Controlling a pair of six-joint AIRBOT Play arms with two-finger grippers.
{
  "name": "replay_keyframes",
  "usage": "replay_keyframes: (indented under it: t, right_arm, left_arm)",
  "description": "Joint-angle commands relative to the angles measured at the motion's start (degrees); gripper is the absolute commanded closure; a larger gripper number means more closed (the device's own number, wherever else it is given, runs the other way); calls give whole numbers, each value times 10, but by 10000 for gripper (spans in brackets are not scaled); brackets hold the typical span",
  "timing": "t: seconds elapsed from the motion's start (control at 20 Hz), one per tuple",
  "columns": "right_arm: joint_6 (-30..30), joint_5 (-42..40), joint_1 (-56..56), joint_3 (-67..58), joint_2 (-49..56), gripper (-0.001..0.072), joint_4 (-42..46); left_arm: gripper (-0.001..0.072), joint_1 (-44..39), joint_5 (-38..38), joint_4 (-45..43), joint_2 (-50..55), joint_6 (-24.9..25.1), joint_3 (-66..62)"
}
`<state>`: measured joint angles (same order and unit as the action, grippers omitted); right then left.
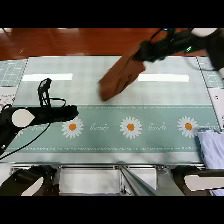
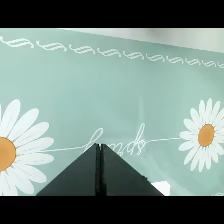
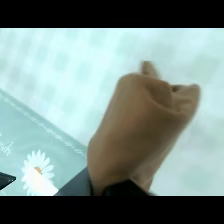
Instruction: Fold the shirts.
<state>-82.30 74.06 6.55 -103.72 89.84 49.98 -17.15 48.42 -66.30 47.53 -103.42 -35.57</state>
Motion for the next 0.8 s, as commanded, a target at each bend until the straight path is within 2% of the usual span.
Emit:
replay_keyframes:
  t: [0.0, 0.15, 0.3, 0.5, 0.6, 0.65, 0.75]
  right_arm:
    - [-61, 85, -73, -91, 0, 691, 44]
    - [-88, 118, -165, -110, -8, 691, 25]
    - [-103, 166, -263, -110, -27, 690, 33]
    - [-137, 242, -367, -110, -64, 690, 86]
    - [-177, 299, -399, -110, -88, 690, 145]
    - [-178, 325, -410, -110, -99, 690, 181]
    - [-186, 325, -443, -94, -135, 690, 206]
  left_arm:
    - [688, 0, 0, 4, 2, 0, 0]
    - [688, 0, 1, 18, 2, 1, 0]
    - [688, 0, 7, 41, 2, 26, 0]
    - [688, 0, -1, 47, 2, 26, 0]
    - [688, 0, -2, 49, 3, 27, 0]
    - [688, 0, -10, 49, 3, 27, 0]
    - [688, 0, -20, 49, 2, 27, 0]
